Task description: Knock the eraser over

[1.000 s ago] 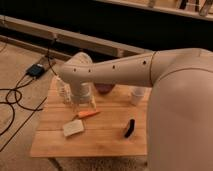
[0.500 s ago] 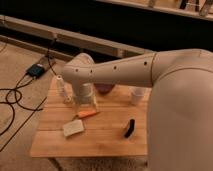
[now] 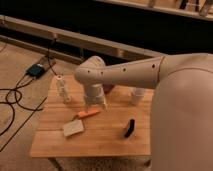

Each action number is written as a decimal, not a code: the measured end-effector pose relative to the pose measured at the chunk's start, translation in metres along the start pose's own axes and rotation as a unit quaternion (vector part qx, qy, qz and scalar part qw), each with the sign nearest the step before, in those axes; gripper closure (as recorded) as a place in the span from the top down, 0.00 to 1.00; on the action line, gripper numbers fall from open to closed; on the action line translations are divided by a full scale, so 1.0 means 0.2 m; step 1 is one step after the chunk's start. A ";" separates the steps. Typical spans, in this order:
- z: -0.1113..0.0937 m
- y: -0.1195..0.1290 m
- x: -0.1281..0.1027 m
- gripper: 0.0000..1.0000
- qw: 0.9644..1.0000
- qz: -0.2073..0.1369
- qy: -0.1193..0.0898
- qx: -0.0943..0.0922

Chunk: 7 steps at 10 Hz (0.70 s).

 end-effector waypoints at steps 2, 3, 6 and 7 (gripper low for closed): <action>0.05 -0.11 0.01 0.65 1.000 0.023 0.009 -0.001; 0.08 -0.16 0.03 0.65 0.999 0.034 0.014 -0.002; 0.13 -0.25 0.08 0.65 0.998 0.059 0.029 -0.007; 0.15 -0.28 0.09 0.65 0.997 0.066 0.033 -0.009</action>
